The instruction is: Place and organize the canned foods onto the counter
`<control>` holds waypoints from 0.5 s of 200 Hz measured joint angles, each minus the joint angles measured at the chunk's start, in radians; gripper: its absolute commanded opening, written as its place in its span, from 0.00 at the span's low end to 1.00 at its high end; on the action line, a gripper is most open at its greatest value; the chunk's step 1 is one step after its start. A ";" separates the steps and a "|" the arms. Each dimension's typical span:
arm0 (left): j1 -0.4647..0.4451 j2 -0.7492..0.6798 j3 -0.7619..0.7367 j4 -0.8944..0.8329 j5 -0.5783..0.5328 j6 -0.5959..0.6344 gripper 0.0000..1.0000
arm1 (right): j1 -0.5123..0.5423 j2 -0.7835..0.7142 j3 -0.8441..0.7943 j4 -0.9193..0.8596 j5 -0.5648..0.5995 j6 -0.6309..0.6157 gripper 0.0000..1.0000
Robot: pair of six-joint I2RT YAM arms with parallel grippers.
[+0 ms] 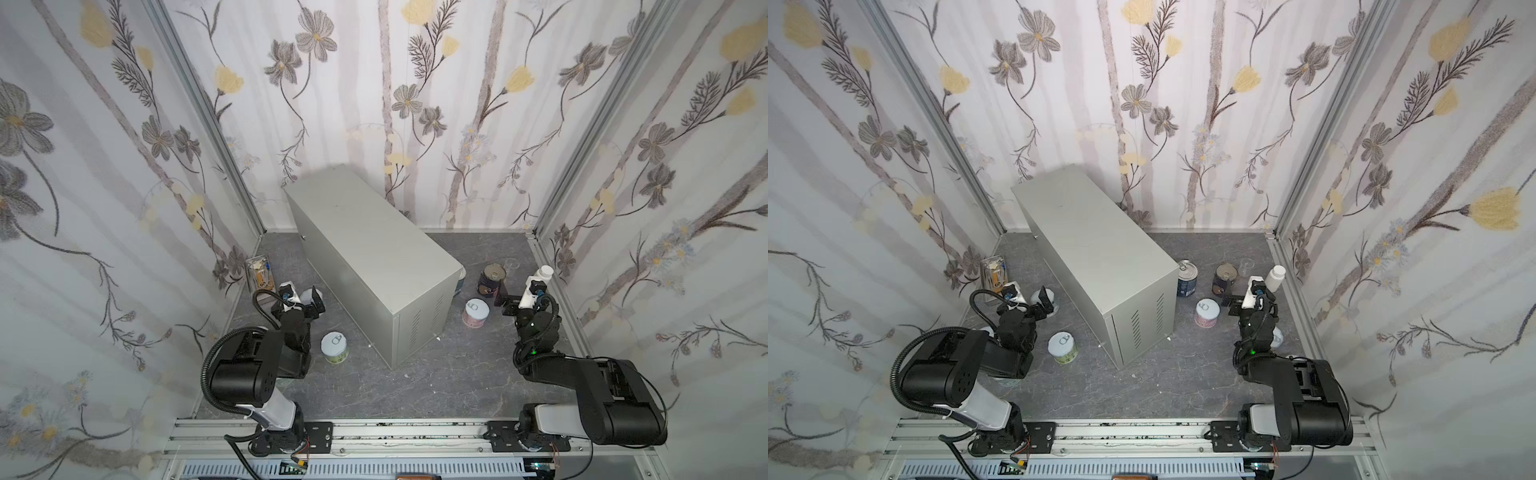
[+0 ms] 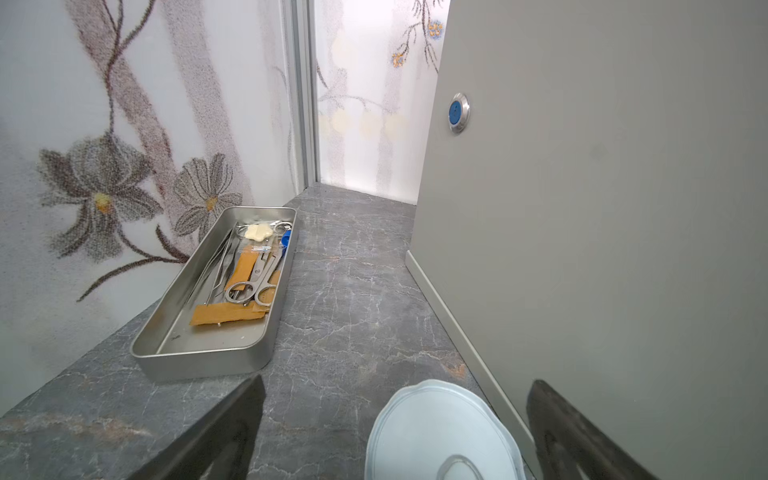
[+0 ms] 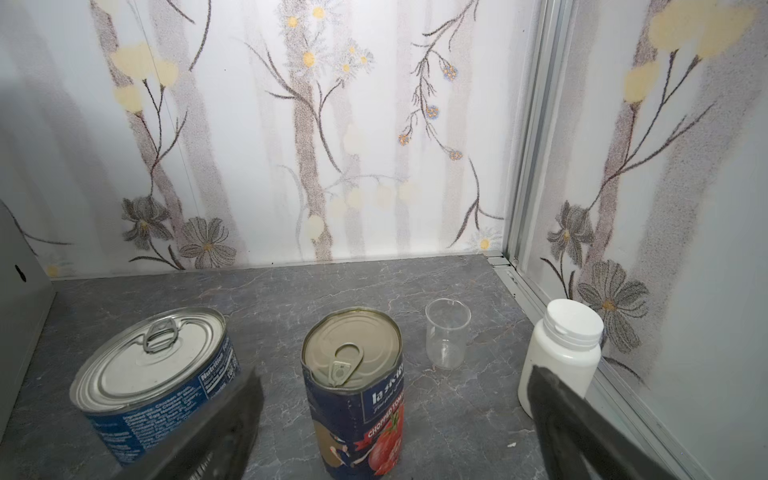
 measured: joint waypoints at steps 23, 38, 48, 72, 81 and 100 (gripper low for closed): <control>0.000 0.000 0.000 0.000 0.000 0.000 1.00 | 0.000 0.000 0.000 0.000 0.000 0.000 1.00; 0.000 0.000 0.000 0.000 0.000 0.000 1.00 | 0.000 0.000 0.000 0.000 0.000 0.000 1.00; 0.000 0.000 0.000 0.000 0.000 0.000 1.00 | 0.000 0.000 0.000 0.000 0.000 0.000 1.00; 0.000 0.000 0.000 0.000 0.000 0.000 1.00 | 0.000 0.000 0.000 0.000 0.000 0.000 1.00; 0.000 0.000 0.000 0.000 0.000 0.000 1.00 | 0.000 0.000 0.000 0.000 0.000 0.000 1.00; 0.000 0.000 0.000 0.000 0.000 0.000 1.00 | -0.007 0.000 0.000 0.000 -0.004 0.000 1.00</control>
